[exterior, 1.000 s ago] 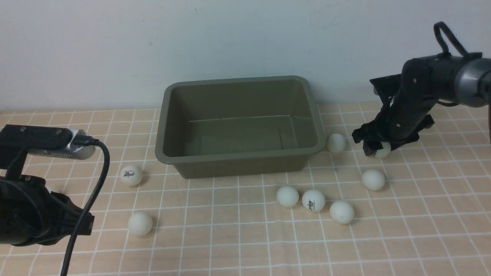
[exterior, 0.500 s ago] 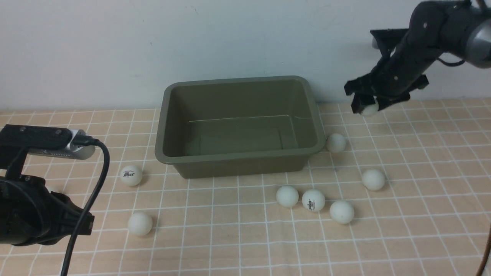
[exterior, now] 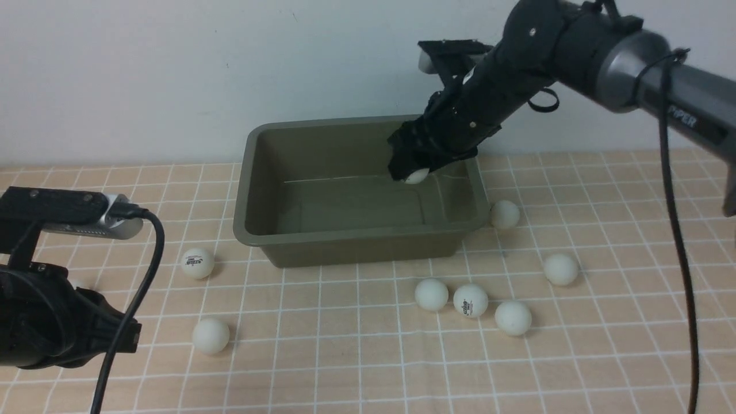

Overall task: Put the table tennis balls into the box on the light coffee tablecloth.
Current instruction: 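Release the ping pong ball into the bin and lift the gripper away, then reach for and grasp a ping pong ball on the table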

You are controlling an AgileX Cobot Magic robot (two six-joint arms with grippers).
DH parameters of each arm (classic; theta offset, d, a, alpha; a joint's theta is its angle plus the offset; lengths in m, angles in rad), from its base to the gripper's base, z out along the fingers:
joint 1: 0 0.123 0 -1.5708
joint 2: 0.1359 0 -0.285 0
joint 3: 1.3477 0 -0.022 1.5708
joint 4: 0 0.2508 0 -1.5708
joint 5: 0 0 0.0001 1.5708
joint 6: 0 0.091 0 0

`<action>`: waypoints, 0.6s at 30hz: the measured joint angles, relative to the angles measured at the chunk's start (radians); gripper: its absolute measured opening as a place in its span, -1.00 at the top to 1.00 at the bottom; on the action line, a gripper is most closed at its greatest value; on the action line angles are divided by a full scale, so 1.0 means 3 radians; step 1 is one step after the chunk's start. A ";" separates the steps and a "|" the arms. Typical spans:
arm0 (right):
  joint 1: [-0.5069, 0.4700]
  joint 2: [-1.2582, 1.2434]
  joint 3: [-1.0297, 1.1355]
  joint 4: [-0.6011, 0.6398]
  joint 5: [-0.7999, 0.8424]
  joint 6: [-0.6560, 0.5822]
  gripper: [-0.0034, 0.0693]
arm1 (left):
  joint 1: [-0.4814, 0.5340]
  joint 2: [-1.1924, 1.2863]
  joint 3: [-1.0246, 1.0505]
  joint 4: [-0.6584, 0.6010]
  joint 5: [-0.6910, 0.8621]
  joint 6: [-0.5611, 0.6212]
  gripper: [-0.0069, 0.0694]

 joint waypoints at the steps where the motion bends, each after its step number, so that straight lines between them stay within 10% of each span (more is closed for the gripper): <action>1: 0.0010 0.0021 0.0000 -0.0008 -0.0004 -0.0004 -0.10 | 0.0000 0.0000 0.0000 0.0000 0.0000 0.0000 1.00; 18: 0.0003 0.0133 -0.0634 -0.0410 0.0306 0.0076 -0.49 | 0.0000 0.0000 0.0000 0.0009 0.0000 0.0000 1.00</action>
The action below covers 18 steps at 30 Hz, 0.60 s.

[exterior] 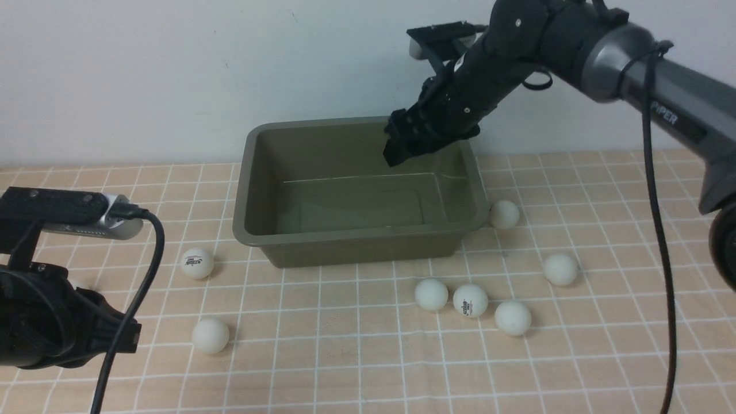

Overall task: Put the table tennis balls into the box on the light coffee tablecloth.
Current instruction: 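Reach for and grasp a ping pong ball on the table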

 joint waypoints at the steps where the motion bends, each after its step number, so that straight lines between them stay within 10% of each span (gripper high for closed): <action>1: -0.0016 0.0000 -0.0126 -0.0160 0.0127 0.0092 -0.49 | 0.0000 0.0000 0.0000 0.0000 0.0000 0.0000 1.00; 7: -0.0227 -0.0067 -0.0231 -0.0808 0.0288 0.0455 -0.49 | 0.0000 0.0000 0.0000 0.0003 0.0000 0.0000 1.00; 18: -0.0553 -0.0087 0.0349 -0.0583 0.0311 0.0446 -0.49 | 0.0000 0.0000 0.0000 0.0003 0.0000 0.0000 1.00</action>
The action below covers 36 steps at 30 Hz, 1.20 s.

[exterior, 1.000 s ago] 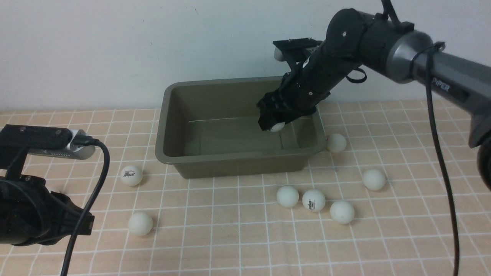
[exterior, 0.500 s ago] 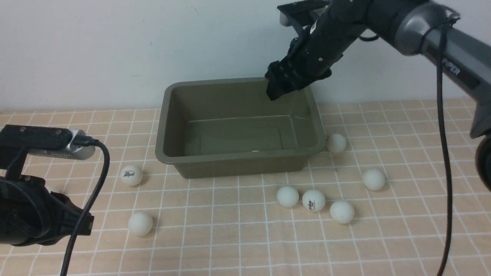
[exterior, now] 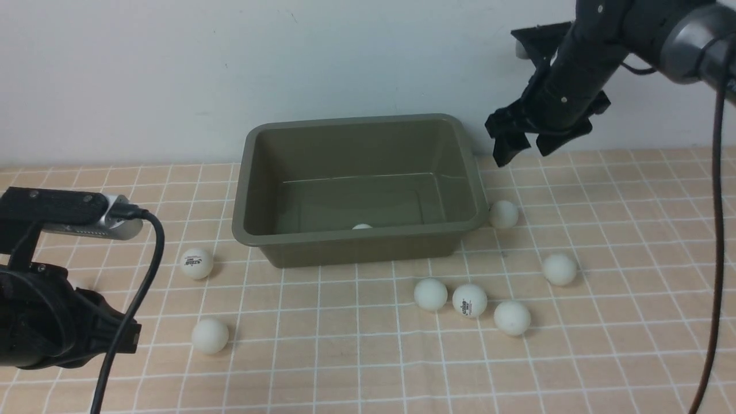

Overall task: Put the table tennis balls into the box on the light coffee tablecloth.
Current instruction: 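Reach for and grasp a ping pong ball on the table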

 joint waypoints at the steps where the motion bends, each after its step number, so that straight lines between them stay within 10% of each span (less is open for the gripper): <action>1: 0.0000 0.0004 0.0016 0.0023 0.0000 -0.0008 -0.49 | 0.0000 0.0000 0.0000 0.0000 0.0000 0.0000 1.00; 36: 0.0000 0.0376 0.0198 0.0125 -0.0153 -0.0103 -0.47 | 0.0000 0.0000 0.0000 0.0000 0.0000 0.0000 1.00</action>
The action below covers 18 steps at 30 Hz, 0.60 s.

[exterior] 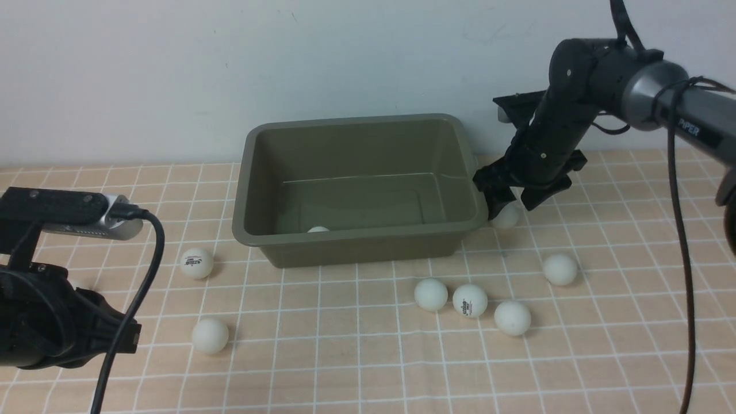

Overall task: Put the table tennis balls into the box on the light coffee tablecloth.
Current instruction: 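Reach for and grasp a ping pong ball on the table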

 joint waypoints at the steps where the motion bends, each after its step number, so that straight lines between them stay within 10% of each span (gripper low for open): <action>1: 0.0000 0.0000 0.0000 0.0000 0.0001 -0.0004 -0.44 | 0.0000 0.0000 0.0000 0.0000 0.0000 0.0000 1.00; 18: 0.0000 0.0131 0.0000 0.0026 -0.0024 -0.0043 -0.21 | 0.0000 0.0000 0.0000 0.0000 0.0000 0.0000 1.00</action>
